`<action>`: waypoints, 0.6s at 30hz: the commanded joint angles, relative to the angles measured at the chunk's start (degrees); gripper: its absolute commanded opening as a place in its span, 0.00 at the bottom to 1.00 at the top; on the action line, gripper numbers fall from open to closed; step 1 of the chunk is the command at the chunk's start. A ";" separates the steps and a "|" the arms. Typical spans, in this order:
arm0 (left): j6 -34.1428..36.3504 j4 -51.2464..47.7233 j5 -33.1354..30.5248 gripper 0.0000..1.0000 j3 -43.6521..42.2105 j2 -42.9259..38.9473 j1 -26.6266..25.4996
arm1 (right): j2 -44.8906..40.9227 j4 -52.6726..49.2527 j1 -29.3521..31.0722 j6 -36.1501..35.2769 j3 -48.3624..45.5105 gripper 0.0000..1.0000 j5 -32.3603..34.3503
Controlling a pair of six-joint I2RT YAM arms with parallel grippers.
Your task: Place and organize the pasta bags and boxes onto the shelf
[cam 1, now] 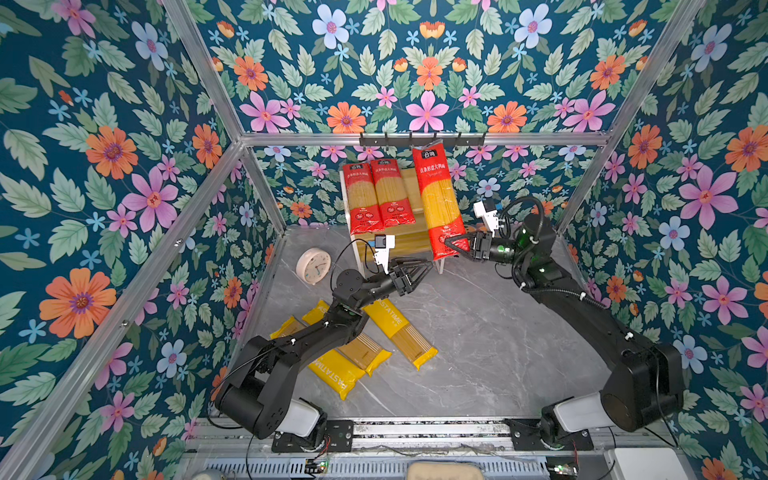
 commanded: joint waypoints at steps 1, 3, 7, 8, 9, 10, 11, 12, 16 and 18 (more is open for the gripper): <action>0.99 1.56 -2.80 0.62 -3.26 -1.30 -0.67 | 3.26 -10.75 0.00 0.55 8.49 0.00 -0.10; 0.88 2.14 -4.11 0.61 -5.35 -1.70 -1.63 | 6.19 -15.91 -0.04 2.11 13.90 0.00 0.04; 1.02 3.08 -5.88 0.60 -7.25 -2.05 -3.72 | 12.10 -19.76 -0.01 4.95 21.76 0.00 0.54; 1.32 3.16 -6.13 0.60 -7.32 -2.06 -4.23 | 13.53 -20.13 -0.05 5.53 23.49 0.00 0.47; 1.51 3.12 -6.30 0.60 -7.26 -1.92 -4.59 | 14.68 -20.90 -0.01 6.12 25.29 0.00 0.43; 1.76 3.08 -6.40 0.60 -7.18 -1.76 -4.94 | 16.25 -21.33 0.07 6.76 27.12 0.00 0.18; 1.76 3.02 -6.51 0.60 -7.09 -1.58 -5.14 | 17.41 -21.40 0.04 7.32 28.45 0.00 -0.06; 1.80 3.07 -6.62 0.60 -7.09 -1.35 -5.31 | 18.39 -21.57 0.04 7.80 29.35 0.00 0.14; 2.02 3.08 -6.85 0.59 -7.00 -0.76 -5.89 | 22.42 -23.16 0.19 9.16 33.10 0.00 0.63; 2.11 3.00 -6.85 0.59 -6.83 -0.48 -6.18 | 24.11 -23.41 0.18 9.84 34.79 0.00 0.97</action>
